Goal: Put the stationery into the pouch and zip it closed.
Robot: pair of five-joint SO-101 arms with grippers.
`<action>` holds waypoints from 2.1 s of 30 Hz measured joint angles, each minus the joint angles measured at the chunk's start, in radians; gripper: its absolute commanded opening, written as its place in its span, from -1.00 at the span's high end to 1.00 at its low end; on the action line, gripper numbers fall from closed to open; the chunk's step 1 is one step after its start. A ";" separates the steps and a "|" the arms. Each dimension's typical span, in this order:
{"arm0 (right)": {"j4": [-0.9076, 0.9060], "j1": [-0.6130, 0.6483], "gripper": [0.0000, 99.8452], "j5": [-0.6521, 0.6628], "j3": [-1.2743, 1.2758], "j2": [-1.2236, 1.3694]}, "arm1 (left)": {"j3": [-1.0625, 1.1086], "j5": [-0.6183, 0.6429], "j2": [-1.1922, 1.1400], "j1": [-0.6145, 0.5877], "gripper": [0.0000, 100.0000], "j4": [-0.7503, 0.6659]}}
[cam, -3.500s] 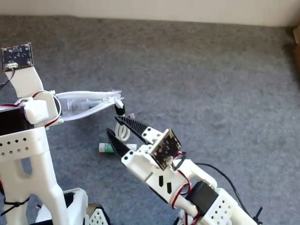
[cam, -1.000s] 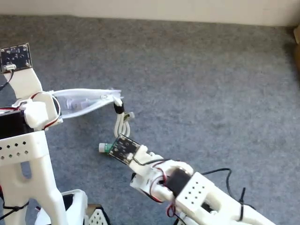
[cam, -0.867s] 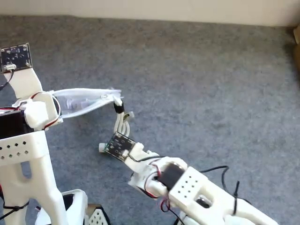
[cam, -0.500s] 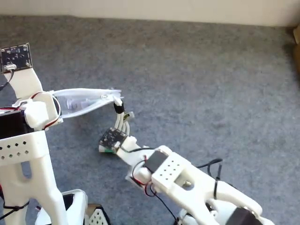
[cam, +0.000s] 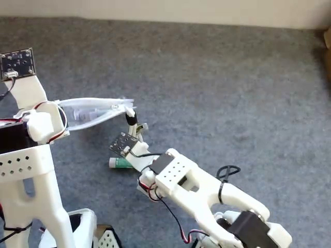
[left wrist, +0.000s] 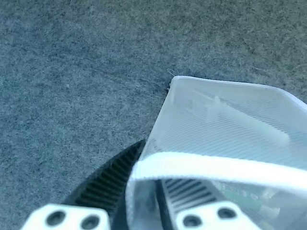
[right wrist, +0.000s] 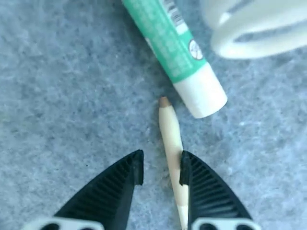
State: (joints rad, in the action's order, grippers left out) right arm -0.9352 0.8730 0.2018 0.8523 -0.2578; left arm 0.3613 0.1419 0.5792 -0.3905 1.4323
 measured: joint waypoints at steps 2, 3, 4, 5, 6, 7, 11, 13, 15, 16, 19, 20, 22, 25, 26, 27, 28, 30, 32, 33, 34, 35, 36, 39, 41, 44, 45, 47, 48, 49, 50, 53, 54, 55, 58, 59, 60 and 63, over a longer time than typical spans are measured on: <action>0.000 0.000 0.77 0.000 -0.015 0.023 | 0.000 0.000 0.000 0.000 0.99 0.000; 0.000 -0.002 0.77 0.000 -0.021 0.034 | 0.000 0.000 0.000 0.000 0.99 0.000; 0.000 -0.005 0.77 0.000 -0.026 0.044 | 0.000 0.000 0.000 0.000 0.99 0.000; 0.005 -0.008 0.77 0.000 -0.031 0.061 | 0.000 0.000 0.000 0.000 0.99 0.000; 0.011 -0.008 0.78 0.000 -0.035 0.092 | 0.000 0.000 0.000 0.000 0.99 0.000; 0.023 -0.006 0.78 0.000 -0.034 0.107 | 0.000 0.000 0.000 0.000 0.99 0.000; 0.074 -0.006 0.78 0.000 -0.032 0.132 | 0.000 0.000 0.000 0.000 0.99 0.000; 0.077 -0.006 0.78 0.000 -0.032 0.138 | 0.002 0.000 0.000 0.000 0.99 0.000; 0.077 -0.006 0.82 0.000 -0.032 0.141 | 0.003 0.000 0.000 0.000 0.99 0.000; 0.077 -0.006 0.87 0.000 -0.032 0.141 | 0.003 0.000 0.000 0.000 0.99 0.000; 0.078 -0.009 0.99 0.000 -0.034 0.141 | 0.003 0.000 0.000 0.000 0.99 0.000; 0.081 -0.011 0.98 0.000 -0.034 0.141 | 0.003 0.000 0.000 0.000 0.99 0.000; 0.089 -0.009 0.99 0.015 -0.034 0.149 | 0.003 0.000 0.000 0.000 0.99 0.000; 0.095 -0.009 0.99 0.071 -0.034 0.150 | 0.003 0.000 0.000 0.000 0.99 0.000; 0.095 -0.009 0.99 0.081 -0.034 0.150 | 0.003 0.000 0.000 0.000 0.99 0.000; 0.095 -0.009 0.99 0.089 -0.034 0.150 | 0.003 0.000 0.000 0.000 0.99 0.000; 0.095 -0.009 0.99 0.091 -0.034 0.150 | 0.003 0.000 0.000 0.000 0.99 0.000; 0.097 -0.009 0.99 0.097 -0.034 0.150 | 0.003 0.000 0.000 0.000 0.99 0.000; 0.097 -0.009 0.99 0.100 -0.034 0.150 | 0.003 0.000 0.000 0.000 0.99 0.000; 0.097 -0.009 0.99 0.100 -0.034 0.150 | 0.003 0.000 0.000 0.000 0.99 0.000; 0.097 -0.009 0.99 0.100 -0.034 0.150 | 0.003 0.000 0.000 0.000 0.99 0.000; 0.097 -0.009 0.99 0.100 -0.034 0.150 | 0.003 0.000 0.000 0.000 0.99 0.000; 0.095 -0.009 0.99 0.100 -0.034 0.150 | 0.003 0.000 0.000 0.000 0.99 0.000; 0.077 -0.014 0.99 0.100 -0.040 0.155 | 0.003 0.000 0.000 0.000 0.99 0.000; 0.069 -0.026 0.99 0.100 -0.044 0.157 | 0.003 0.000 0.000 0.000 0.99 0.000; 0.064 -0.048 0.99 0.100 -0.044 0.157 | 0.003 0.000 0.000 0.000 0.99 0.000; 0.064 -0.055 0.99 0.100 -0.044 0.157 | 0.003 0.000 0.000 0.000 0.99 0.000; 0.064 -0.063 0.99 0.100 -0.044 0.157 | 0.003 0.000 0.000 0.000 0.99 0.000; 0.064 -0.063 0.99 0.100 -0.044 0.157 | 0.003 0.000 0.000 0.000 0.99 0.000; 0.064 -0.063 0.99 0.100 -0.044 0.157 | 0.003 0.000 0.000 0.000 0.99 0.000; 0.064 -0.063 0.99 0.100 -0.044 0.157 | 0.003 0.000 0.000 0.000 0.99 0.000; 0.064 -0.063 0.99 0.100 -0.032 0.123 | 0.003 0.000 0.000 0.000 0.99 0.000; 0.063 -0.069 0.99 0.100 -0.029 0.101 | 0.003 0.000 0.000 0.000 0.99 0.000; 0.055 -0.078 0.99 0.101 -0.029 0.078 | 0.003 0.000 0.000 0.000 0.99 0.000; 0.054 -0.118 0.99 0.103 -0.008 -0.014 | 0.003 0.000 0.000 0.000 0.99 0.000; 0.054 -0.132 0.99 0.103 0.008 -0.046 | 0.003 0.000 0.000 0.000 0.99 0.000; 0.054 -0.143 0.99 0.104 0.015 -0.072 | 0.003 0.000 0.000 0.000 0.99 0.000; 0.054 -0.169 0.99 0.104 0.034 -0.147 | 0.003 0.000 0.000 0.000 0.99 0.000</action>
State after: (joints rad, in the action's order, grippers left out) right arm -0.8815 0.7043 0.3061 0.8861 -0.4051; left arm 0.3644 0.1419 0.5792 -0.3905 1.4323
